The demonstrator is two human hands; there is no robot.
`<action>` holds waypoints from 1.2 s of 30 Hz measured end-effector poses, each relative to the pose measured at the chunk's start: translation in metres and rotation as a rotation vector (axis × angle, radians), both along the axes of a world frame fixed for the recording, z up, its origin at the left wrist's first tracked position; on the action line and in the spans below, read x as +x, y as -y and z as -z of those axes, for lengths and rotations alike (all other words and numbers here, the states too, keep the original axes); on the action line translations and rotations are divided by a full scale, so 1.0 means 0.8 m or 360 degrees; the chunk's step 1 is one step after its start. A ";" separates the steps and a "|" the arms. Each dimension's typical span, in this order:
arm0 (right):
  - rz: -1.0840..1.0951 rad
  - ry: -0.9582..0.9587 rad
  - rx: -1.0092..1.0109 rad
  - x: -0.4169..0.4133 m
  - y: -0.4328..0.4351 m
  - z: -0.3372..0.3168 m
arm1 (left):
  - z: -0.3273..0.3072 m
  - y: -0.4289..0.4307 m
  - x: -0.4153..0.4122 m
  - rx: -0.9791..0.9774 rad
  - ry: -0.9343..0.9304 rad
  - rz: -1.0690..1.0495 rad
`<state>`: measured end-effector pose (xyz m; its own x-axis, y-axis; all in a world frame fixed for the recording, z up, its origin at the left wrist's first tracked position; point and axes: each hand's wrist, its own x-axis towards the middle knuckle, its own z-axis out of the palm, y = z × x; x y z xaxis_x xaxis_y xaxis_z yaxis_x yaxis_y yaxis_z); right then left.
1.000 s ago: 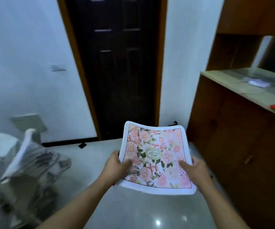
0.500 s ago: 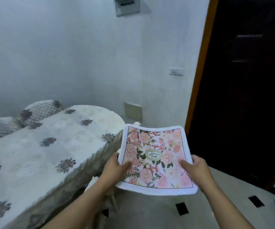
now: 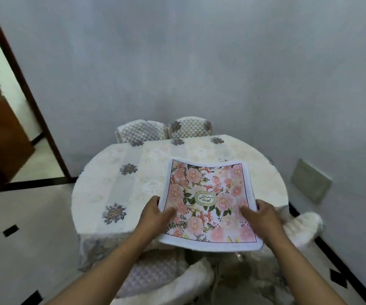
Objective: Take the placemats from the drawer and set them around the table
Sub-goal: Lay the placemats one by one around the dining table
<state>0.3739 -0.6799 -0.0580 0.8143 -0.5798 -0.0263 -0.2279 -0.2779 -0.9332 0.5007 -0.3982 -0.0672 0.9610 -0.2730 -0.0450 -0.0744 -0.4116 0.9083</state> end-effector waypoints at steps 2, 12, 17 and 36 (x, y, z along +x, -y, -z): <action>-0.0042 -0.0039 -0.0013 0.053 -0.006 0.008 | 0.008 -0.011 0.042 0.0025 0.0034 -0.0056; -0.0016 -0.0205 -0.0093 0.268 0.012 0.042 | 0.048 0.006 0.252 0.0129 0.0013 -0.0118; -0.0019 -0.0284 -0.0138 0.328 0.026 0.058 | 0.067 0.014 0.303 0.0103 -0.0044 -0.0108; -0.0335 -0.0491 -0.0242 0.608 0.149 0.229 | 0.203 0.121 0.493 0.0349 -0.0123 -0.0382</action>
<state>0.8601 -0.7991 -0.2409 0.8828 -0.4176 -0.2152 -0.4147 -0.4777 -0.7745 0.8952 -0.4953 -0.2295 0.9881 -0.0149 -0.1528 0.1141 -0.5952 0.7954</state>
